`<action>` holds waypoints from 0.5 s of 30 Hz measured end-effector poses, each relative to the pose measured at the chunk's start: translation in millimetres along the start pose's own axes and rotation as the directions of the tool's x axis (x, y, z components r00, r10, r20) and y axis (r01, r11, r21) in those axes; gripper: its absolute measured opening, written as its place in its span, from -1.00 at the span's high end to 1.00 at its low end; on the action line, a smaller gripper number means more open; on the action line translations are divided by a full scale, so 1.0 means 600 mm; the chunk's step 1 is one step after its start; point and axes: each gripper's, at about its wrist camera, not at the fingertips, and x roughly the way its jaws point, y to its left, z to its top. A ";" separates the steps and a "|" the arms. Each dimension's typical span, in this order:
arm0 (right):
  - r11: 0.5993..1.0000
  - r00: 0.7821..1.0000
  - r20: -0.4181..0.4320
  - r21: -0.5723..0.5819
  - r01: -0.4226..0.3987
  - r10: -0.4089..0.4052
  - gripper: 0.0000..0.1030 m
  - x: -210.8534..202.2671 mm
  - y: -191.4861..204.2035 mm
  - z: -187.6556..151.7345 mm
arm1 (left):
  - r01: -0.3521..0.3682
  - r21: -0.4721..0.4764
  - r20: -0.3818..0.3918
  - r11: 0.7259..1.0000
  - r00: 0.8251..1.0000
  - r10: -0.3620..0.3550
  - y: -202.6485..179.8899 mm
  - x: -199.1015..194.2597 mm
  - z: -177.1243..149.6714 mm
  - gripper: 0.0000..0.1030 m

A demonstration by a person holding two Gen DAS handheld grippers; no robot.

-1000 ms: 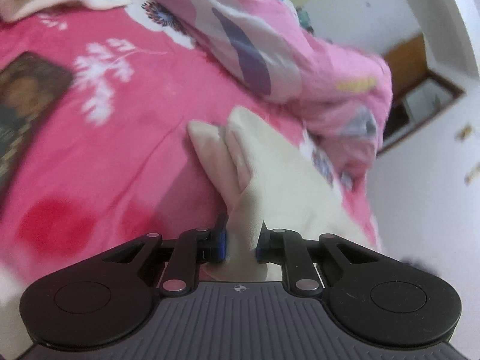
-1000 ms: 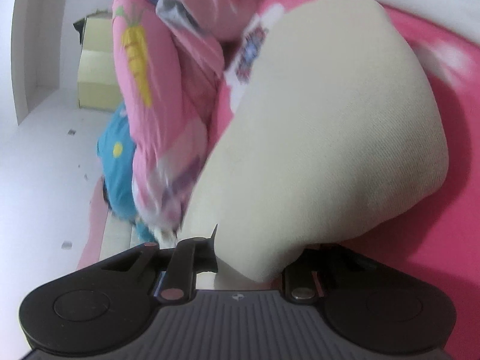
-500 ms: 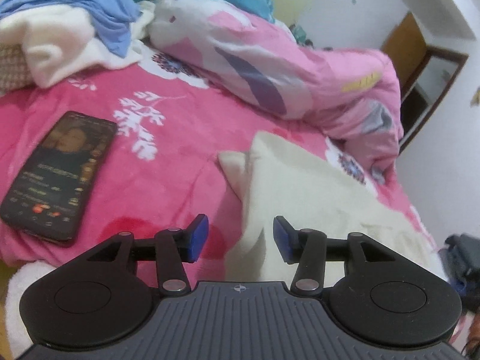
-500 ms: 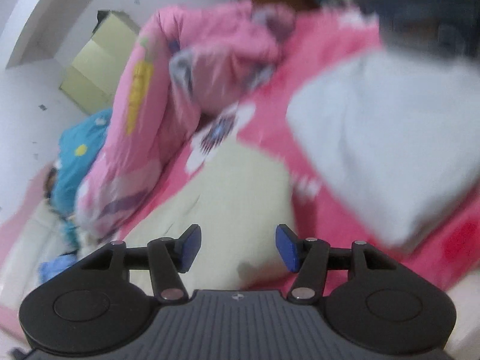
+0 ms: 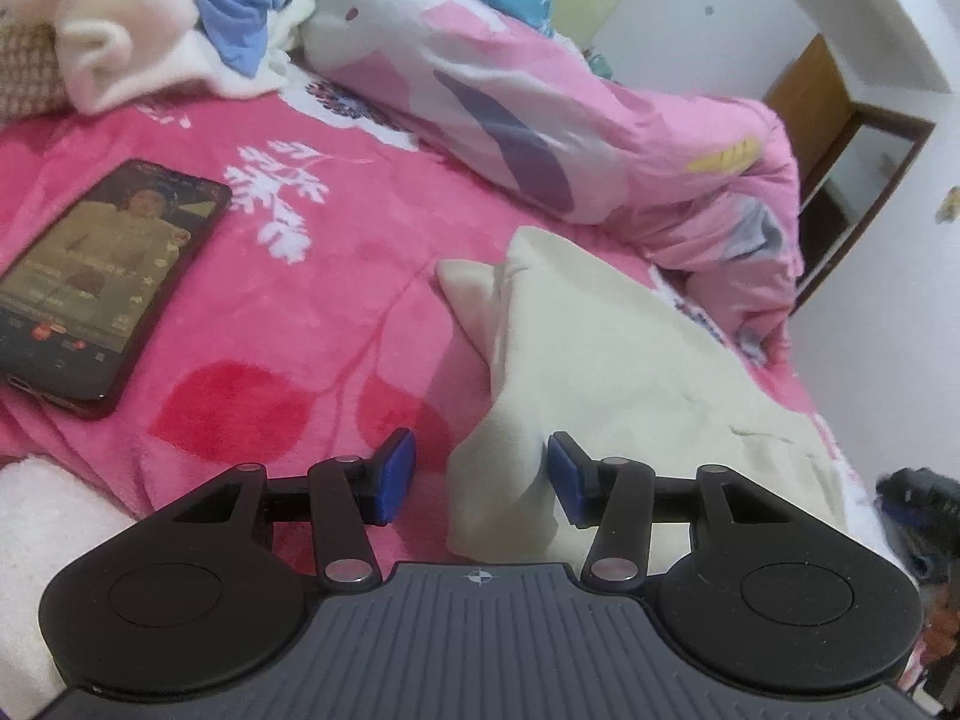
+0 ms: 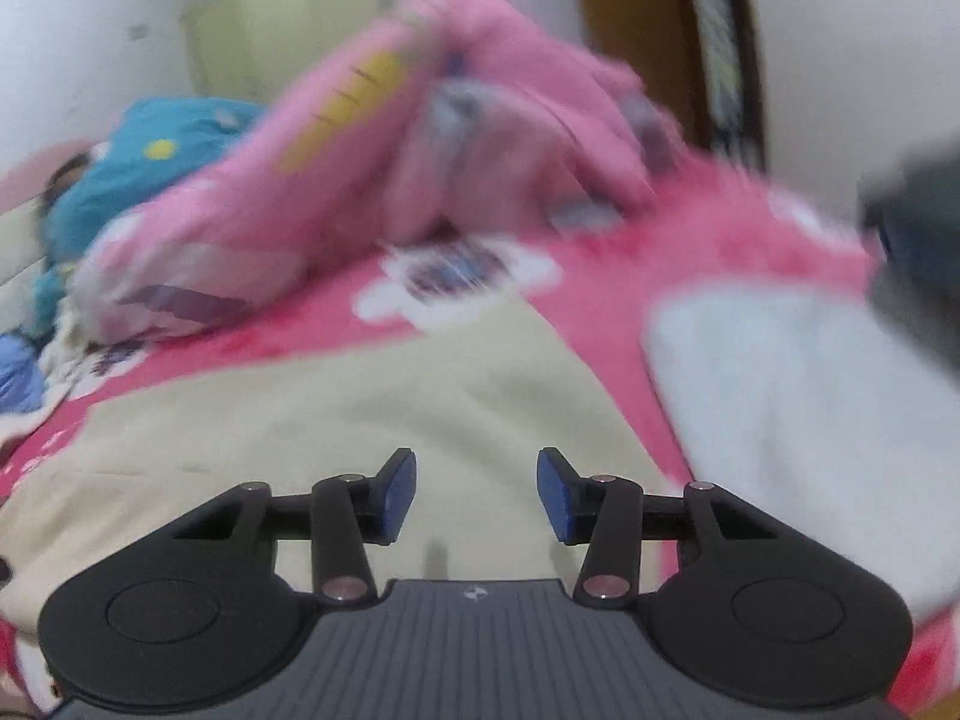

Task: Fold clothes
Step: 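Lay the folded hoodie down and open both grippers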

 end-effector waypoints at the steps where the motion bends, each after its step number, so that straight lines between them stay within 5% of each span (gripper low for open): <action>1: 0.999 0.999 0.004 -0.036 -0.040 0.041 -0.14 0.002 0.028 0.006 | 0.023 -0.006 0.002 1.000 1.000 -0.023 0.006 0.000 0.001 0.06; 7: 0.928 0.953 -0.080 -0.216 -0.304 0.293 -0.27 0.050 0.208 0.020 | 0.151 0.000 0.036 0.989 0.988 -0.151 0.014 -0.003 0.009 0.06; 15: 0.792 0.850 -0.282 -0.319 -0.521 0.445 -0.52 0.109 0.407 0.013 | 0.226 0.073 0.047 0.971 0.972 -0.230 0.006 0.001 0.004 0.02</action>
